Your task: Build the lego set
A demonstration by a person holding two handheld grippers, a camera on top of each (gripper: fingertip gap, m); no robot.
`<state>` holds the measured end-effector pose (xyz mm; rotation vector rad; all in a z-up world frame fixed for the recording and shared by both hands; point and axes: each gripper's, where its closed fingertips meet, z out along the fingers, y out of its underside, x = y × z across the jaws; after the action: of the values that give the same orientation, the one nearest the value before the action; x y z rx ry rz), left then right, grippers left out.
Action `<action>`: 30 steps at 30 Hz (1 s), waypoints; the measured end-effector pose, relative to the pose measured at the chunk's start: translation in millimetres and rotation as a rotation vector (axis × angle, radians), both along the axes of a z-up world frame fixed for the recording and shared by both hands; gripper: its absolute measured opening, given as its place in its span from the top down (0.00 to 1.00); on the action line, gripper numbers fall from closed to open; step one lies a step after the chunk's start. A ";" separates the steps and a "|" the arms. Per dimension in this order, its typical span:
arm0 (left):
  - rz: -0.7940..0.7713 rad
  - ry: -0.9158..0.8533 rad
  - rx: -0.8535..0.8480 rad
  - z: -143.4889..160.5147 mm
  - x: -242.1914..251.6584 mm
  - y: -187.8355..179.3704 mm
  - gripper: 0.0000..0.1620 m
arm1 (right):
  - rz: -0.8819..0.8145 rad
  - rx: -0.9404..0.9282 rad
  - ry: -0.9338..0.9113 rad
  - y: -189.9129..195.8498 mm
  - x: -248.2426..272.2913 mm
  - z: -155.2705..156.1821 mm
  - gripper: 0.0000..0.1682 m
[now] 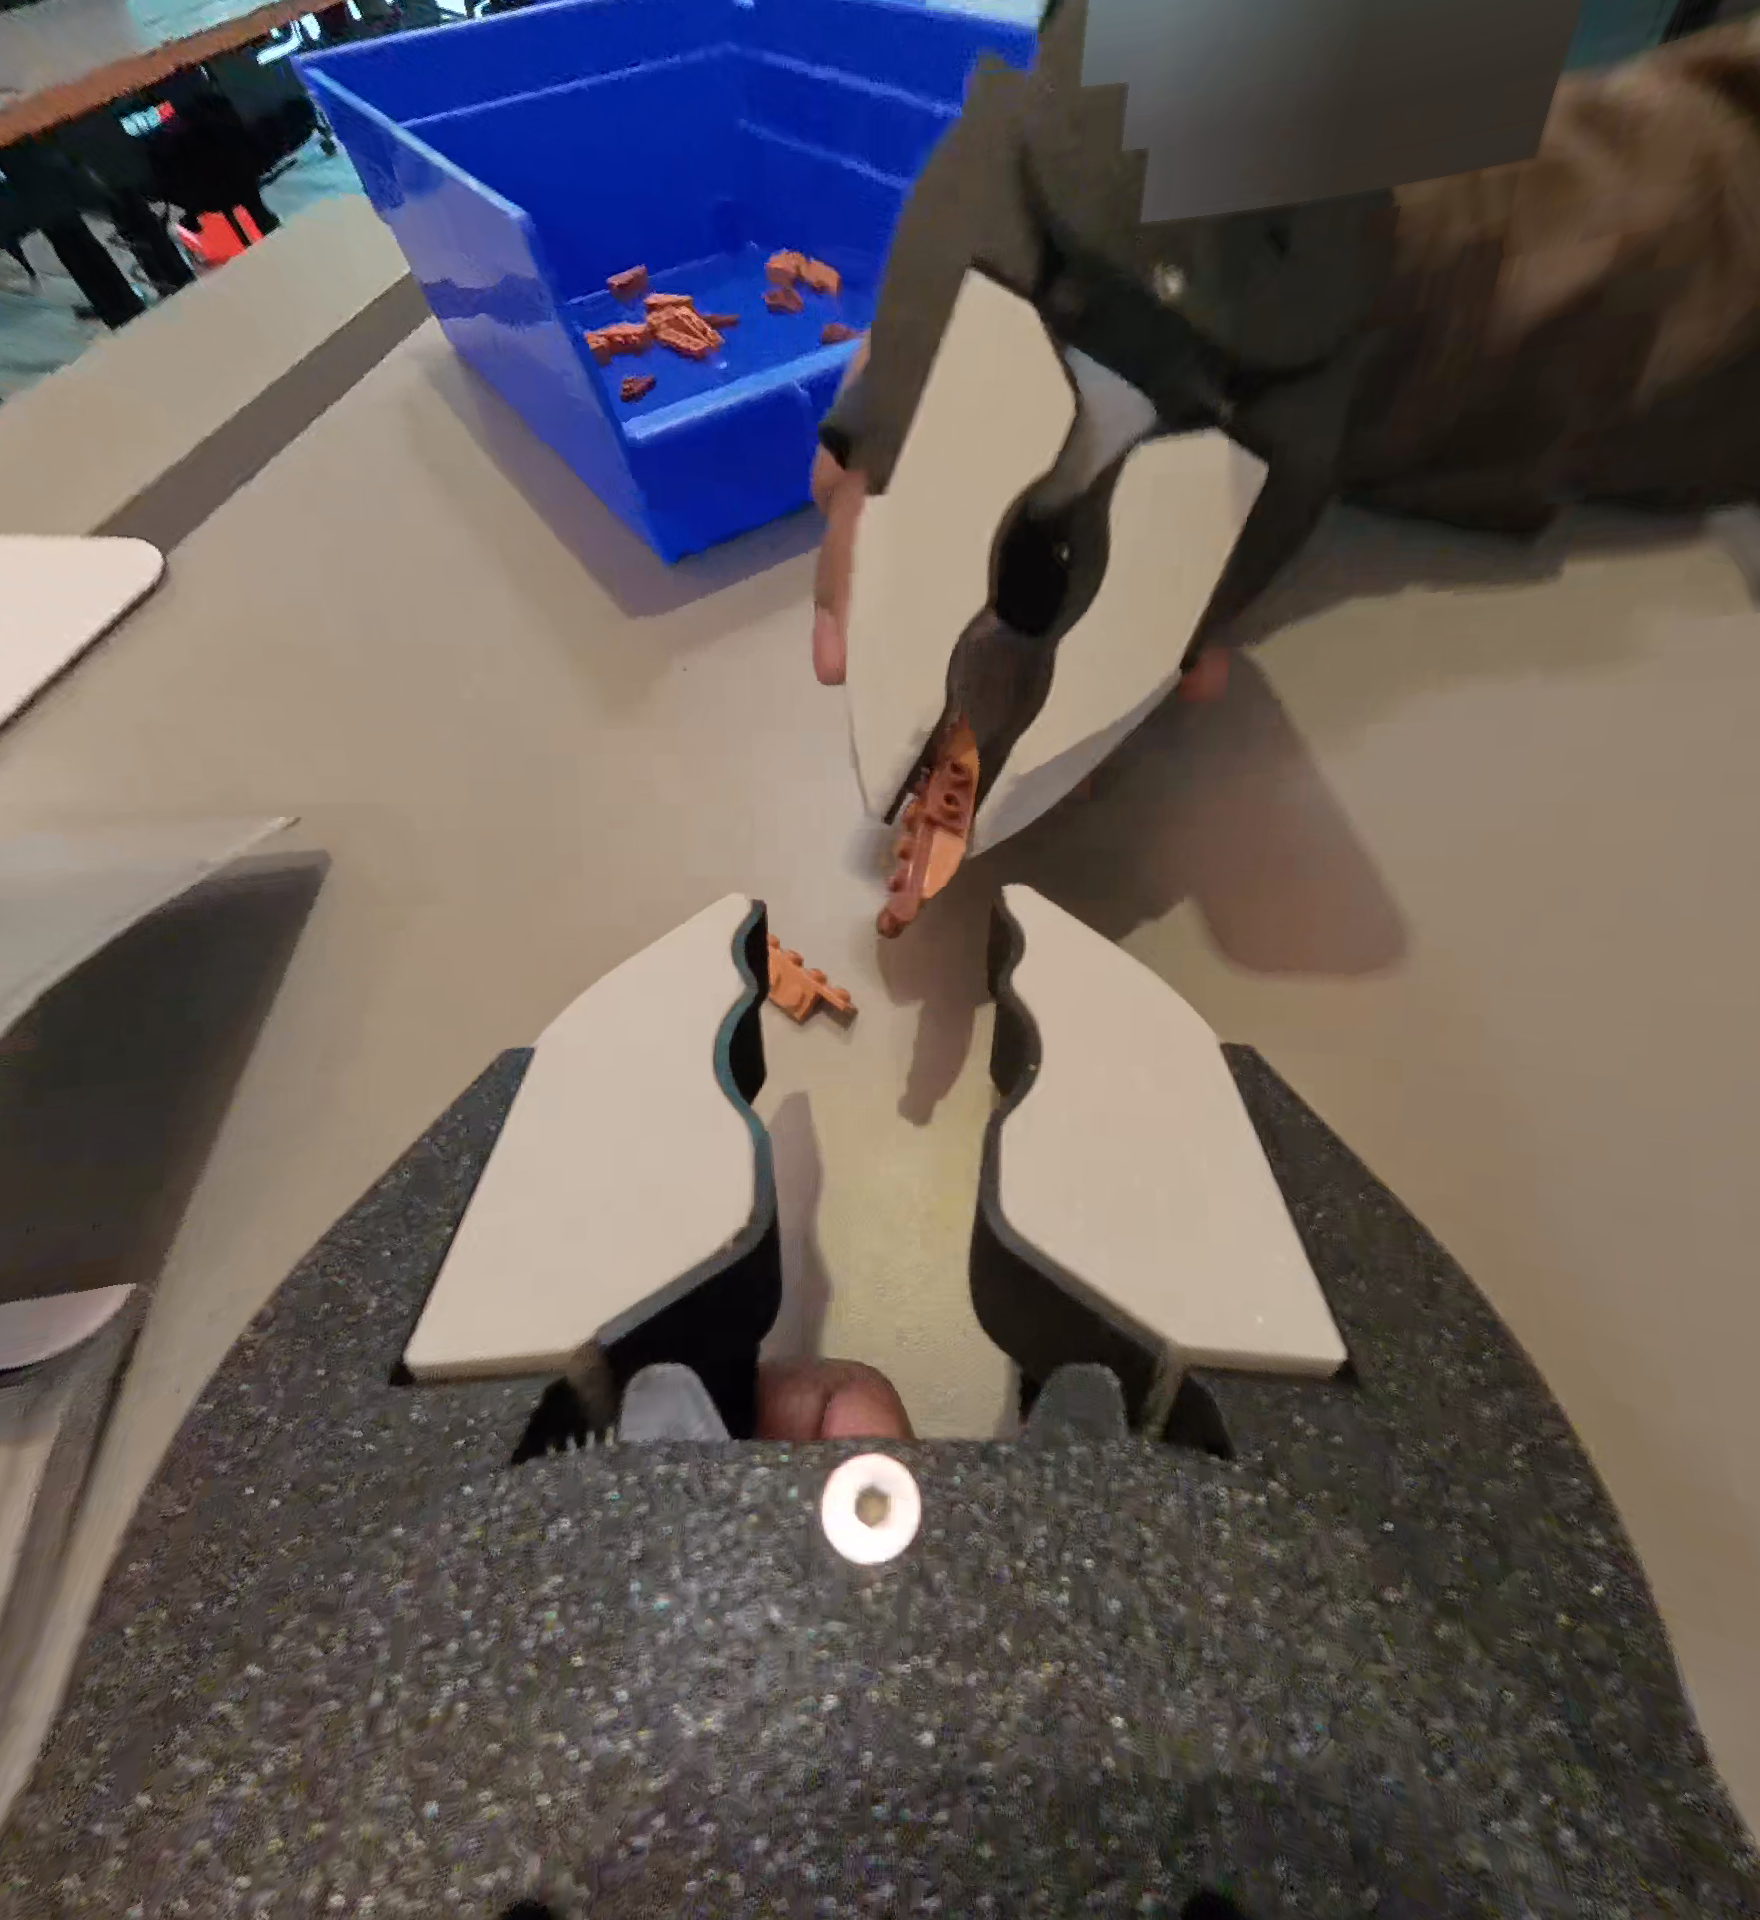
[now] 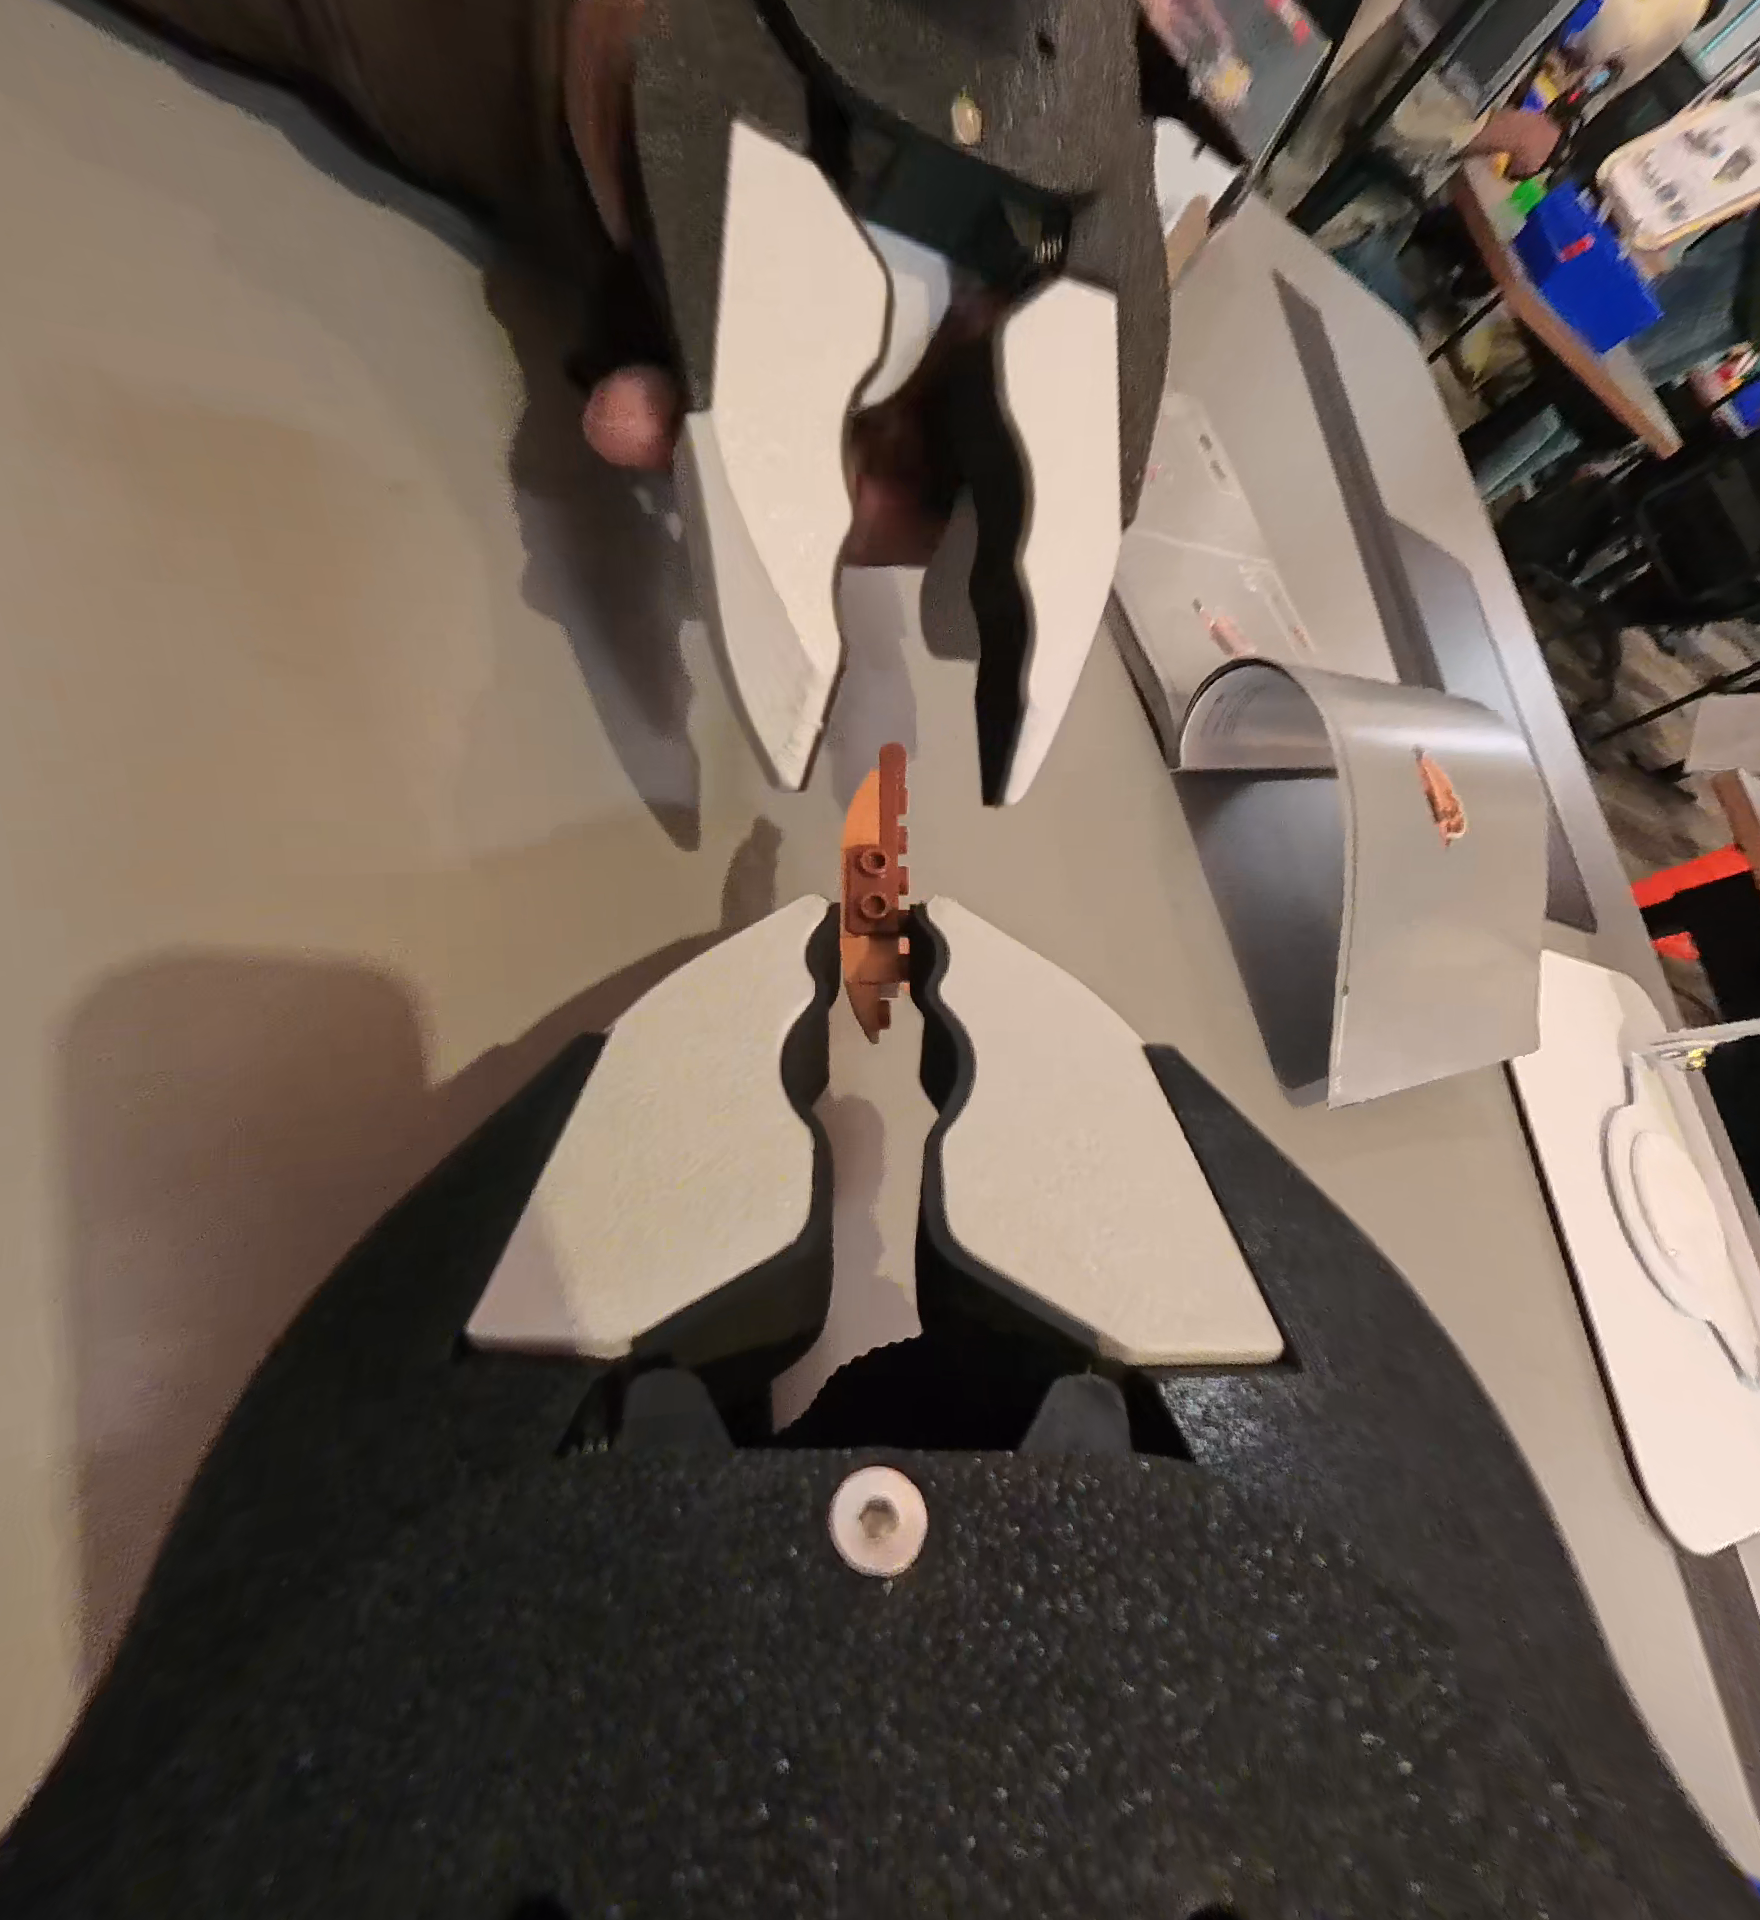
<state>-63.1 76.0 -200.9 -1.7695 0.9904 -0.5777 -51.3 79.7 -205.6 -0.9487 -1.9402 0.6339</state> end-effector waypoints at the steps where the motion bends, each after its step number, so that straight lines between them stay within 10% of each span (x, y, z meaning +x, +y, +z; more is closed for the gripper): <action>1: -0.008 -0.043 -0.039 2.3 1.7 -1.6 0.75 | 0.008 0.006 0.019 -1.3 -0.9 2.5 0.93; 30: -0.093 -0.383 -0.403 14.1 28.3 -18.9 0.88 | 0.091 0.216 0.246 -16.1 -6.2 16.6 0.93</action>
<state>-34.9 57.1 -186.8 -1.8643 0.7220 -1.1935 -57.5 63.6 -189.0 -0.6209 -1.7959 0.5512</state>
